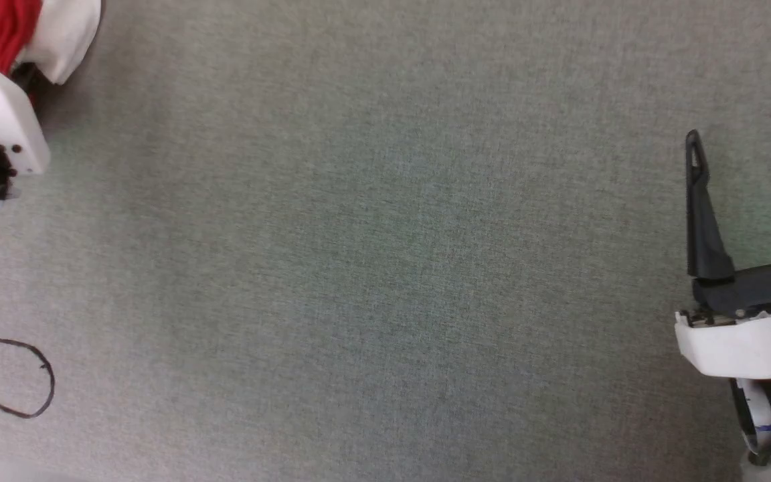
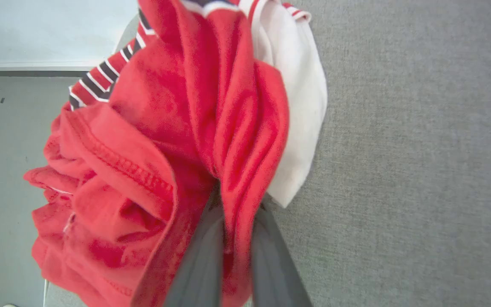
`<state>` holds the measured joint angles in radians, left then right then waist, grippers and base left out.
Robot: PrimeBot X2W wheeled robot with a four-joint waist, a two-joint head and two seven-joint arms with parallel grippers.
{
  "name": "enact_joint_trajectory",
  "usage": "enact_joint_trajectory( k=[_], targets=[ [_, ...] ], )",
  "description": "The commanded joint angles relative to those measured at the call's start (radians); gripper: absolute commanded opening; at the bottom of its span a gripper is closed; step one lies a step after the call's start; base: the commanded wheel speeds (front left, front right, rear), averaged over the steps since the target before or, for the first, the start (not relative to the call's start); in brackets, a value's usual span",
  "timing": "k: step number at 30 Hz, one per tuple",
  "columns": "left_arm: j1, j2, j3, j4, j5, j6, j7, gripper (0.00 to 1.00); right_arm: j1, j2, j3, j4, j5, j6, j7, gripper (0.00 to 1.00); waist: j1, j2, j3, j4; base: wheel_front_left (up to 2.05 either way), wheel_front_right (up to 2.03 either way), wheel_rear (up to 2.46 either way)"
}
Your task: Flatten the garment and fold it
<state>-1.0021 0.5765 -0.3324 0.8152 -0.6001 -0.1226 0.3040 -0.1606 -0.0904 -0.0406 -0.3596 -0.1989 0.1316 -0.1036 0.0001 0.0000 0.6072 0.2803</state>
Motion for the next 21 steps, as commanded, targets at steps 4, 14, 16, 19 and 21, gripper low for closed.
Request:
enact_joint_trajectory(
  k=[4, 14, 16, 19, 21],
  targets=[
    [-0.014, 0.037, 0.001, -0.021, -0.023, -0.007, -0.004, 0.00, -0.006, 0.017, -0.001, 0.048, 0.022, -0.001, -0.037, 1.00, -0.0001, 0.0000, -0.113, 0.000, 0.00, 0.00, 0.00],
    [-0.063, 0.080, -0.020, -0.255, -0.107, -0.008, 0.042, 0.00, 0.037, 0.039, -0.035, 0.162, 0.081, -0.001, -0.113, 1.00, -0.0001, 0.0000, -0.305, -0.027, 0.00, 0.00, 0.00],
    [-0.075, 0.081, -0.033, -0.316, -0.116, -0.008, 0.057, 0.00, 0.050, 0.040, -0.041, 0.179, 0.103, -0.001, -0.121, 1.00, -0.0001, 0.0000, -0.340, -0.039, 0.00, 0.00, 0.00],
    [-0.090, 0.071, -0.048, -0.389, -0.131, -0.008, 0.086, 0.00, 0.072, 0.040, -0.046, 0.194, 0.128, -0.001, -0.129, 1.00, -0.0001, 0.0000, -0.391, -0.061, 0.00, 0.00, 0.00],
    [-0.095, 0.062, -0.063, -0.431, -0.136, -0.008, 0.114, 0.00, 0.084, 0.040, -0.054, 0.207, 0.145, -0.001, -0.134, 1.00, -0.0001, 0.0000, -0.422, -0.079, 0.00, 0.00, 0.00]
  ],
)
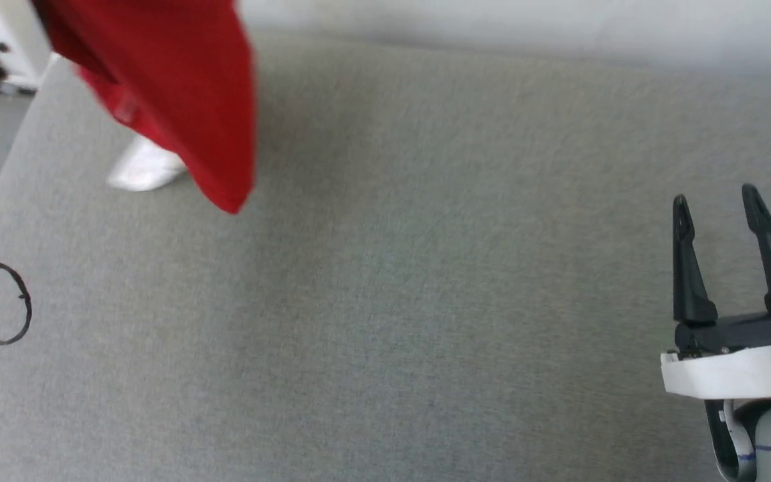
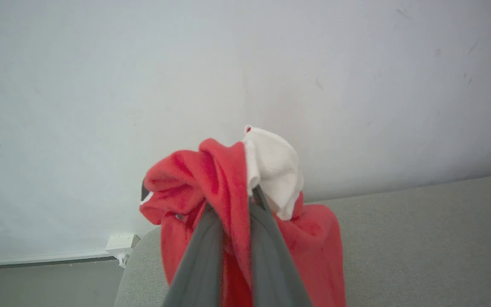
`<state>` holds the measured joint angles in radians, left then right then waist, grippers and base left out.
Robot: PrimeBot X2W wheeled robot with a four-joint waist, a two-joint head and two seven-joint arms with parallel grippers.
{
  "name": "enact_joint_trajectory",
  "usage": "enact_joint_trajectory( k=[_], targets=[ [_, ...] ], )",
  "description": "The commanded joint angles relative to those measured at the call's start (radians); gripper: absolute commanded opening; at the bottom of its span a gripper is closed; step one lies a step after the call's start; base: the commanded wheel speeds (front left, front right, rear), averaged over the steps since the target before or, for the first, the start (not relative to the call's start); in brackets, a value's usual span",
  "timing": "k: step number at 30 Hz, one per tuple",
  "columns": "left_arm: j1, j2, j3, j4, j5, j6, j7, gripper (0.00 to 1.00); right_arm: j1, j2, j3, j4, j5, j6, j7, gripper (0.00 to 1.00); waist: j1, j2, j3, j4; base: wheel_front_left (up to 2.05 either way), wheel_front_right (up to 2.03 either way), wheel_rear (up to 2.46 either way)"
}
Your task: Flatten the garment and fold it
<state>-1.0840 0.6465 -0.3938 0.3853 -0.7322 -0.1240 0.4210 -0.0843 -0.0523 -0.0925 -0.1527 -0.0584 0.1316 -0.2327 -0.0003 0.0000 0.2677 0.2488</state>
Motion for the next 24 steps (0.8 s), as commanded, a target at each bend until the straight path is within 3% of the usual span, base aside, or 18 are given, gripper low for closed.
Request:
enact_joint_trajectory(
  k=[1, 12, 24],
  targets=[
    [-0.014, -0.014, -0.009, -0.020, -0.006, -0.005, 0.011, 0.00, 0.014, 0.002, -0.004, 0.005, 0.012, -0.001, -0.008, 1.00, 0.0003, 0.0000, -0.098, -0.058, 0.00, 0.00, 0.00],
    [0.001, -0.115, -0.093, -0.217, -0.051, 0.022, 0.137, 0.00, 0.052, 0.002, -0.045, 0.052, 0.072, -0.001, -0.024, 1.00, 0.0003, 0.0000, -0.164, -0.181, 0.00, 0.00, 0.00],
    [0.087, -0.240, -0.226, -0.376, -0.060, 0.058, 0.195, 0.00, 0.068, 0.002, -0.092, 0.130, 0.111, -0.001, -0.029, 1.00, 0.0003, 0.0000, -0.131, -0.291, 0.00, 0.00, 0.00]
  ],
)
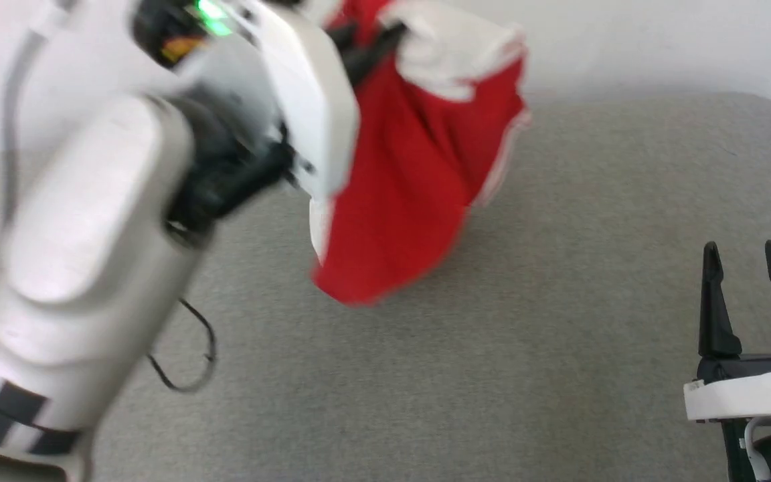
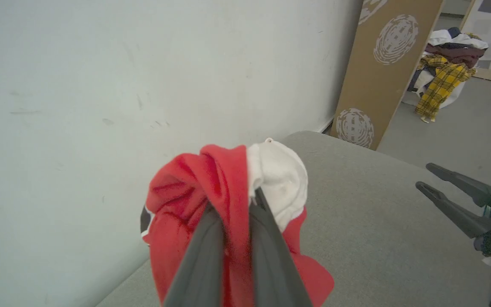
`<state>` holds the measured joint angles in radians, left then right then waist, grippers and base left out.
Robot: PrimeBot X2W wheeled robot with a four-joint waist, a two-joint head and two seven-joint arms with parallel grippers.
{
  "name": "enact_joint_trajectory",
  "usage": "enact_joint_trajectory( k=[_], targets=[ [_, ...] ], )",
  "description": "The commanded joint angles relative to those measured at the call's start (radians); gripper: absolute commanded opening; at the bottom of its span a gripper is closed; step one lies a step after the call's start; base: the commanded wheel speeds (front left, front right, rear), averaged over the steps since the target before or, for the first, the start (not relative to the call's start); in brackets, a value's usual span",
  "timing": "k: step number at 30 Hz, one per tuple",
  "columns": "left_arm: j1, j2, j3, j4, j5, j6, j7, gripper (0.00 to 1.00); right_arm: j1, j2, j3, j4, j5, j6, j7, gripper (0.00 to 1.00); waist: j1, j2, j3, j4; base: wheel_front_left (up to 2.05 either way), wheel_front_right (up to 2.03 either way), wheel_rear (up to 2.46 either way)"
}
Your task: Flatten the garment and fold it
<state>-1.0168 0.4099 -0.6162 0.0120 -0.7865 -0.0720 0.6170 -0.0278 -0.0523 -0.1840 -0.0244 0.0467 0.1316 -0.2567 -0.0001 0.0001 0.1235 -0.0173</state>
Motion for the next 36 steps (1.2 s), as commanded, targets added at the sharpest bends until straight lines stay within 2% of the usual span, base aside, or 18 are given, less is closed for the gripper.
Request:
enact_joint_trajectory(
  k=[1, 9, 13, 17, 18, 19, 20, 21, 24, 28, 32, 36],
  targets=[
    [0.036, -0.015, -0.015, -0.002, -0.006, 0.012, -0.003, 0.00, 0.012, 0.002, -0.002, 0.005, 0.009, -0.001, -0.005, 1.00, 0.0001, -0.0001, 0.018, -0.030, 0.00, 0.00, 0.00],
    [0.245, -0.066, -0.096, 0.109, -0.010, 0.050, -0.066, 0.00, -0.002, 0.002, 0.006, 0.023, 0.040, -0.001, -0.005, 1.00, 0.0001, -0.0001, 0.050, -0.064, 0.00, 0.00, 0.00],
    [0.331, -0.068, -0.159, 0.222, 0.032, 0.040, -0.112, 0.00, -0.016, 0.002, 0.013, 0.029, 0.050, -0.001, -0.005, 1.00, 0.0001, -0.0001, 0.071, -0.074, 0.00, 0.00, 0.00],
    [0.387, -0.110, -0.184, 0.314, 0.032, 0.036, -0.168, 0.00, -0.022, 0.002, 0.013, 0.036, 0.053, -0.001, -0.005, 1.00, 0.0001, -0.0001, 0.085, -0.067, 0.00, 0.00, 0.00],
    [0.396, -0.125, -0.182, 0.328, 0.023, 0.035, -0.181, 0.14, -0.023, 0.002, 0.011, 0.037, 0.053, -0.001, -0.005, 1.00, 0.0001, -0.0001, 0.086, -0.064, 0.00, 0.00, 0.00],
    [0.396, -0.125, -0.182, 0.328, 0.023, 0.035, -0.181, 0.14, -0.023, 0.002, 0.011, 0.037, 0.053, -0.001, -0.005, 1.00, 0.0001, -0.0001, 0.086, -0.064, 0.00, 0.00, 0.00],
    [0.399, -0.138, -0.178, 0.335, 0.018, 0.033, -0.200, 0.75, -0.022, 0.002, 0.008, 0.038, 0.052, -0.001, -0.005, 1.00, 0.0001, -0.0001, 0.086, -0.059, 0.00, 0.00, 0.00],
    [0.398, -0.148, -0.171, 0.336, 0.016, 0.032, -0.223, 1.00, -0.022, 0.002, 0.005, 0.040, 0.051, -0.001, -0.005, 1.00, 0.0001, -0.0001, 0.085, -0.053, 0.00, 0.00, 0.00],
    [0.386, -0.166, -0.127, 0.309, 0.000, 0.031, -0.301, 1.00, -0.018, 0.002, 0.000, 0.045, 0.045, -0.001, -0.005, 1.00, 0.0001, -0.0001, 0.070, -0.036, 0.00, 0.00, 0.00],
    [0.389, -0.148, -0.031, 0.221, -0.026, 0.055, -0.411, 1.00, -0.007, 0.002, -0.005, 0.051, 0.040, -0.001, -0.005, 1.00, 0.0001, -0.0001, 0.038, -0.017, 0.00, 0.00, 0.00],
    [0.427, -0.071, 0.066, 0.101, 0.003, 0.104, -0.534, 1.00, 0.012, 0.002, -0.012, 0.052, 0.038, -0.001, -0.005, 1.00, 0.0001, -0.0001, 0.013, 0.003, 0.00, 0.00, 0.00],
    [0.513, 0.035, 0.114, 0.009, 0.137, 0.195, -0.675, 1.00, 0.031, 0.002, -0.015, 0.050, 0.039, -0.001, -0.005, 1.00, 0.0001, -0.0001, 0.003, 0.024, 0.00, 0.00, 0.00]
  ],
)
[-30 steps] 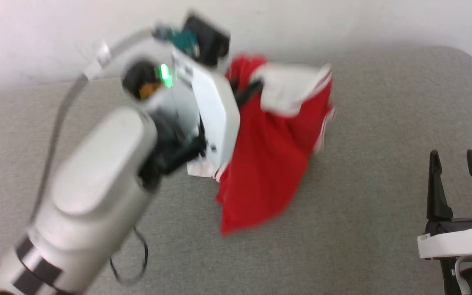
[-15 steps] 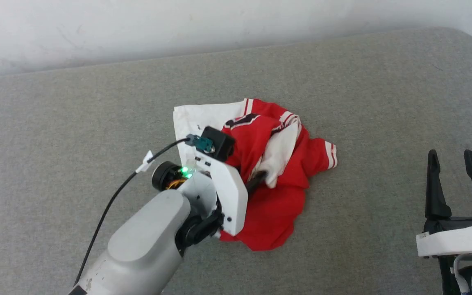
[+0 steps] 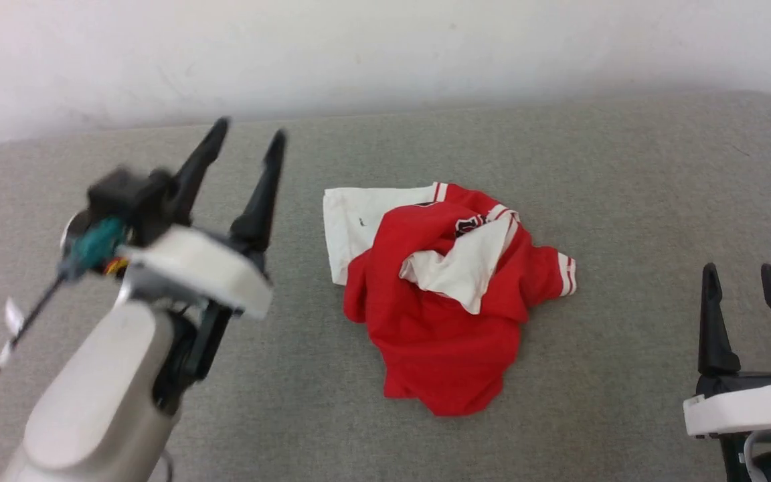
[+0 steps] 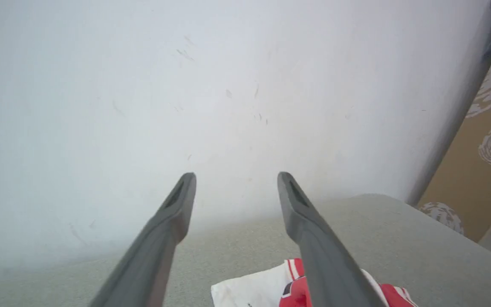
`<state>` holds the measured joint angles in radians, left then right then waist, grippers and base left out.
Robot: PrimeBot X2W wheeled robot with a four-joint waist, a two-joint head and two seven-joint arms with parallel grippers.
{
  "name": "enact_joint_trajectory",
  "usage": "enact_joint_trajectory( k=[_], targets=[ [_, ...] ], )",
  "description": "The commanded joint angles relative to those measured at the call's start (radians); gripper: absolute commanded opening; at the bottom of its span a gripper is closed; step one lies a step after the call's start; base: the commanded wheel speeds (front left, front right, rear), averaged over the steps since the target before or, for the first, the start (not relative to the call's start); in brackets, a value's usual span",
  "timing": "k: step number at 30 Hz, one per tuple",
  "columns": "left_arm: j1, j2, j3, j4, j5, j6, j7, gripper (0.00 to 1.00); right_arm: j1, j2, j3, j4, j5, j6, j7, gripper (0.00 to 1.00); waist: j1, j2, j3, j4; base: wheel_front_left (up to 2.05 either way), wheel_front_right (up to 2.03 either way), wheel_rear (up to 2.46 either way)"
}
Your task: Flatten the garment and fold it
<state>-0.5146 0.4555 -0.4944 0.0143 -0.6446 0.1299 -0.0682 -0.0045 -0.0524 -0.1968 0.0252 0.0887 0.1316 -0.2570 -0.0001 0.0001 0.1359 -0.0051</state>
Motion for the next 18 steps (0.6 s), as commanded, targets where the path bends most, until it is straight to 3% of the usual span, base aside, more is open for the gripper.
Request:
enact_joint_trajectory(
  k=[1, 6, 10, 14, 18],
  targets=[
    [0.043, 0.005, 0.001, -0.008, 0.017, 0.015, -0.020, 1.00, 0.012, 0.002, -0.001, 0.001, -0.003, -0.001, -0.005, 1.00, 0.0001, -0.0001, -0.010, 0.017, 0.00, 0.00, 0.00],
    [0.243, 0.034, 0.047, -0.050, 0.058, 0.100, -0.157, 1.00, 0.030, 0.002, 0.006, 0.007, -0.001, -0.001, -0.005, 1.00, 0.0001, -0.0001, -0.013, 0.039, 0.00, 0.00, 0.00],
    [0.419, -0.020, 0.117, -0.079, 0.043, 0.145, -0.191, 1.00, 0.039, 0.002, 0.017, 0.018, 0.001, -0.001, -0.005, 1.00, 0.0001, -0.0001, -0.015, 0.050, 0.00, 0.00, 0.00],
    [0.556, -0.111, 0.206, -0.110, 0.070, 0.137, -0.193, 1.00, 0.050, 0.002, 0.029, 0.027, 0.002, -0.001, -0.005, 1.00, 0.0001, -0.0001, -0.023, 0.068, 0.00, 0.00, 0.00],
    [0.603, -0.169, 0.252, -0.100, 0.127, 0.078, -0.193, 1.00, 0.038, 0.002, 0.055, 0.025, -0.008, -0.001, 0.005, 1.00, 0.0001, -0.0001, -0.028, 0.092, 0.00, 0.00, 0.00]
  ],
)
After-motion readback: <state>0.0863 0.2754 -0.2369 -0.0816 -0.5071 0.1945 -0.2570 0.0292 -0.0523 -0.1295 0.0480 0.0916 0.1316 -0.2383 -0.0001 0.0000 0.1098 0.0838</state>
